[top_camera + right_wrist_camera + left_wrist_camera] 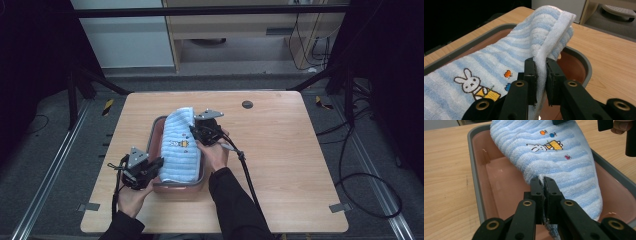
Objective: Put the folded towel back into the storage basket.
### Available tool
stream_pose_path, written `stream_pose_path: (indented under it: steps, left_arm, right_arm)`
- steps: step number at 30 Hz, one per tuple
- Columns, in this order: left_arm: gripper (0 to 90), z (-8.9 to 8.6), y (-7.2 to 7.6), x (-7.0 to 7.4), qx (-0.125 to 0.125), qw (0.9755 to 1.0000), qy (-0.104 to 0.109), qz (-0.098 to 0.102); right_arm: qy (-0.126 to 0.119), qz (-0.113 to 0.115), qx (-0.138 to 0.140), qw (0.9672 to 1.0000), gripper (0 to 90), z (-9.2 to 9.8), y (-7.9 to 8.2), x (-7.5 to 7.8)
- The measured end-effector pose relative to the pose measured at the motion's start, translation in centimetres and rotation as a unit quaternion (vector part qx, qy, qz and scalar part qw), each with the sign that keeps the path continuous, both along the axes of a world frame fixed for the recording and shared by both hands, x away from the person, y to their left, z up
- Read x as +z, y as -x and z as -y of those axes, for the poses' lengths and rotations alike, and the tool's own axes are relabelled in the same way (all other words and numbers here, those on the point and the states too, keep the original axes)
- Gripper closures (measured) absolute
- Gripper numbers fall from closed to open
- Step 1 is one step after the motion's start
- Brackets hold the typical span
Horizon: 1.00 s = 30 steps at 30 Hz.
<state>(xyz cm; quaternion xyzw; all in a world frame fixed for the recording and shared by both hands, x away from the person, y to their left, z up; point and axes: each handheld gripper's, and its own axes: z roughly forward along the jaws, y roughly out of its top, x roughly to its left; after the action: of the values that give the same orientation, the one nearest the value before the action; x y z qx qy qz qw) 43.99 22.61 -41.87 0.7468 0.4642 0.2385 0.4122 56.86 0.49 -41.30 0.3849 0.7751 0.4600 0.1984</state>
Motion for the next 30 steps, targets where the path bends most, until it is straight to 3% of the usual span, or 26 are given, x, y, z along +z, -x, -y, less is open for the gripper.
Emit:
stream_pose_path:
  steps: [14, 17, 20, 30]
  left_arm:
    - [85.6, 0.1, -0.5, -0.7, 0.012, 0.9995, -0.018, -0.024]
    - [84.5, 0.0, -0.6, -0.8, 0.017, 0.999, -0.024, -0.034]
    - [78.8, -0.1, -0.7, -0.9, 0.023, 0.9988, -0.025, -0.035]
    - [65.1, -0.8, -0.2, 0.3, 0.023, 0.9997, -0.01, -0.007]
  right_arm:
    - [0.029, -0.015, 0.004, 0.9995, 78.4, -0.7, -0.3, -1.4]
    - [0.044, -0.032, 0.006, 0.9985, 73.4, -0.9, -0.5, -2.0]
    - [0.045, -0.035, 0.005, 0.9984, 68.3, -0.7, -0.5, -2.2]
    - [0.022, 0.004, -0.013, 0.9997, 55.9, 0.9, 0.1, -0.4]
